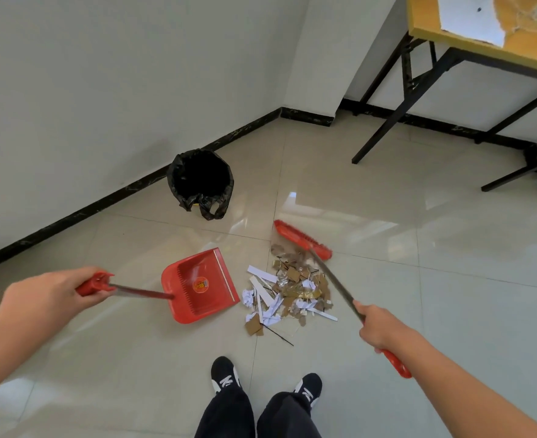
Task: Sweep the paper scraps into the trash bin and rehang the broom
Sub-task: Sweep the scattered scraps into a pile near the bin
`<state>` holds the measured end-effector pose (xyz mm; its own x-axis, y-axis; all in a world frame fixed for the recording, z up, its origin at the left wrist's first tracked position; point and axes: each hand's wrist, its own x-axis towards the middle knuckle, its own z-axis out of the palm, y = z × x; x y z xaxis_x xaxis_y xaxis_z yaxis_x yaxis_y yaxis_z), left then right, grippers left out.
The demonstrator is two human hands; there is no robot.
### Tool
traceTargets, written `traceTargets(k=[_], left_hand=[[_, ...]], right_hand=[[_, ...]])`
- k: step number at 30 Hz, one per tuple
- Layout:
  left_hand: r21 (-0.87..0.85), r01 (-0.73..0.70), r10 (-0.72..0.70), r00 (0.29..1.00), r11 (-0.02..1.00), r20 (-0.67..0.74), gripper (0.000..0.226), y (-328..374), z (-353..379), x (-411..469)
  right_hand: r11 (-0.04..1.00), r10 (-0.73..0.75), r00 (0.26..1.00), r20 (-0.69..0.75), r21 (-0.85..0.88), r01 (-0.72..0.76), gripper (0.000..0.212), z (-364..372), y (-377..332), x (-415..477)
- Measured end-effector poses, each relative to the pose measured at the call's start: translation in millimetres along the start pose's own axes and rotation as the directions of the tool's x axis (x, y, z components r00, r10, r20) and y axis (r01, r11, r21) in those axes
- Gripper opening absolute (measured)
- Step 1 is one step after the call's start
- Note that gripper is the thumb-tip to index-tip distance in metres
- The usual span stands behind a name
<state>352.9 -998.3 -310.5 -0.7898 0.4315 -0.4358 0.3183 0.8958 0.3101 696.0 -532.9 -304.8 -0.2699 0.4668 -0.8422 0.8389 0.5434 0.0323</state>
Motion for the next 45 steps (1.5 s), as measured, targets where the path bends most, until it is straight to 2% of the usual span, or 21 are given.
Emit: traceTargets(k=[2, 3, 6, 8, 15, 19, 22, 24, 25, 26, 27, 29, 34, 38, 43, 45], left_hand=[[-0.023, -0.057, 0.058, 0.998, 0.998, 0.036, 0.031, 11, -4, -2], [-0.015, -0.069, 0.069, 0.998, 0.997, 0.011, 0.031, 17, -4, -4], [0.137, -0.056, 0.070, 0.992, 0.989, -0.103, 0.023, 35, -9, -15], [0.204, -0.056, 0.080, 0.990, 0.977, -0.114, 0.017, 57, -16, -27], [0.302, -0.053, 0.055, 0.998, 0.952, 0.000, 0.026, 83, -27, -34], [0.321, -0.064, 0.068, 0.998, 0.945, -0.004, 0.027, 82, -31, -27], [0.317, -0.064, 0.075, 0.997, 0.946, -0.022, 0.026, 86, -31, -22], [0.264, -0.080, 0.107, 0.990, 0.961, -0.089, 0.019, 79, -28, -15], [0.237, -0.087, 0.120, 0.984, 0.968, -0.128, 0.024, 72, -24, -9], [0.187, -0.096, 0.127, 0.979, 0.978, -0.160, 0.039, 64, -19, -3], [0.170, -0.110, 0.135, 0.980, 0.979, -0.145, 0.054, 59, -15, 0], [0.175, -0.109, 0.127, 0.987, 0.979, -0.094, 0.065, 58, -11, 2], [0.274, -0.154, 0.184, 0.979, 0.949, -0.086, 0.051, 82, -13, -4], [0.371, -0.129, 0.177, 0.979, 0.920, -0.099, 0.041, 84, -10, -12], [0.419, -0.133, 0.202, 0.971, 0.898, -0.125, 0.037, 80, -3, -18], [0.424, -0.125, 0.207, 0.966, 0.897, -0.152, 0.036, 82, -4, -16]], right_hand=[[0.998, -0.002, 0.999, 0.050, -0.060, 0.005, 0.082, 11, 3, -25], [0.996, 0.000, 0.997, 0.079, -0.089, 0.008, 0.083, 15, 3, -37], [0.986, -0.011, 0.992, 0.129, -0.164, 0.033, 0.083, 19, -1, -62], [0.992, -0.010, 0.991, 0.134, -0.124, 0.027, 0.080, 13, -1, -71], [1.000, -0.003, 1.000, 0.005, -0.003, 0.003, 0.073, -31, 0, -110], [0.997, -0.011, 0.998, -0.067, 0.076, 0.016, 0.071, -64, -12, -108], [0.993, -0.015, 0.994, -0.106, 0.119, 0.028, 0.071, -91, -30, -89], [0.993, -0.032, 0.989, -0.145, 0.109, 0.048, 0.068, -110, -43, -64], [0.992, -0.044, 0.987, -0.156, 0.106, 0.061, 0.065, -121, -50, -49], [0.992, -0.057, 0.984, -0.167, 0.104, 0.075, 0.060, -132, -57, -32], [0.991, -0.071, 0.981, -0.179, 0.103, 0.090, 0.054, -144, -65, -16], [0.985, -0.108, 0.973, -0.203, 0.108, 0.132, 0.040, -168, -84, 19], [0.982, -0.152, 0.951, -0.270, 0.069, 0.177, 0.019, -213, -136, 107], [0.967, -0.218, 0.929, -0.298, 0.063, 0.247, 0.023, -224, -175, 170], [0.951, -0.308, 0.930, -0.199, -0.064, 0.301, 0.030, -226, -219, 204], [0.941, -0.319, 0.936, -0.150, -0.168, 0.294, 0.020, -212, -226, 200]])
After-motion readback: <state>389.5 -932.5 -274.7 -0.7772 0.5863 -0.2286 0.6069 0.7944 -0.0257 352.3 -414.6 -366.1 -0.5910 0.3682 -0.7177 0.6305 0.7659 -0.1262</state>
